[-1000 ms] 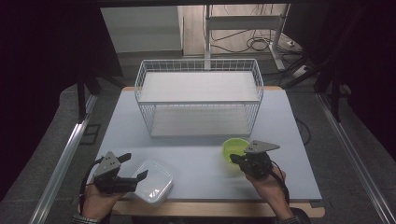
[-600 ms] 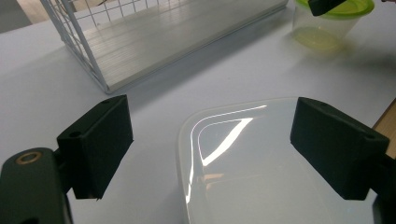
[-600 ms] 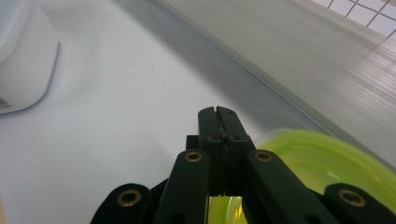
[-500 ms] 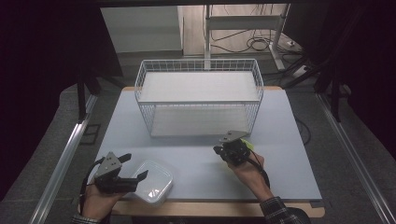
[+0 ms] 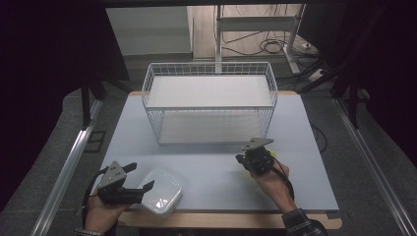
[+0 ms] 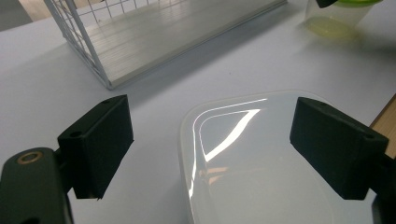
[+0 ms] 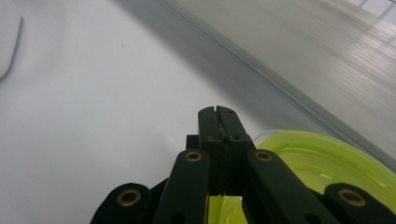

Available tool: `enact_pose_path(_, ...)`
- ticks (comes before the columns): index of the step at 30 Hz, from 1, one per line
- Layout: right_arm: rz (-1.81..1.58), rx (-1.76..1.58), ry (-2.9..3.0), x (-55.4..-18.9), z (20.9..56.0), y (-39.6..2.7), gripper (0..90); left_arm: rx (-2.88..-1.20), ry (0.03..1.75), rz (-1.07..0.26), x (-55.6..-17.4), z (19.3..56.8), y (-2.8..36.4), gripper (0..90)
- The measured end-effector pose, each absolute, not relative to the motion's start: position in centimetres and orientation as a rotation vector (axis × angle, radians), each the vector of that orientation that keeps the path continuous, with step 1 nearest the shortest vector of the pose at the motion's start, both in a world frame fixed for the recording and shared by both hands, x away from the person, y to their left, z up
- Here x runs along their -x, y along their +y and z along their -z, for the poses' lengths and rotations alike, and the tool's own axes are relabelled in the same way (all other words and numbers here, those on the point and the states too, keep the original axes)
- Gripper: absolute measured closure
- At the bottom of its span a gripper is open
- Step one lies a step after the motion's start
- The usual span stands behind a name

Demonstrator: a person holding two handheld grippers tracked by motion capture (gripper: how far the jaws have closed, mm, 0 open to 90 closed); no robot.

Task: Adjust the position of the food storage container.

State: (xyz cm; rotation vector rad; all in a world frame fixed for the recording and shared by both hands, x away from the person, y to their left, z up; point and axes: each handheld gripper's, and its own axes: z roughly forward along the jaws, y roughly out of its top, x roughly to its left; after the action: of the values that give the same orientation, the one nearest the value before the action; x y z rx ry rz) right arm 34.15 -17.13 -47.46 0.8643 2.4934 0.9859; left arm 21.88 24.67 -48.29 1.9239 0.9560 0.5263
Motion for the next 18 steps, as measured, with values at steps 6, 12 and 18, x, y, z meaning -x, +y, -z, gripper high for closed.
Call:
enact_pose_path(6,-0.967,-0.906,2.472,-33.7,47.3,-19.2,89.5,-1.921,0.96,-0.518,-21.4,48.3,24.8,13.3)
enact_pose_path(12,-0.953,-0.953,2.445,-33.5,47.2,-20.9,89.5,-1.931,0.961,-0.508,-20.9,48.4,24.8,14.3)
enact_pose_path(18,-0.977,-0.952,2.425,-33.2,47.1,-20.9,84.6,-1.962,0.921,-0.494,-20.5,48.2,24.7,13.7)
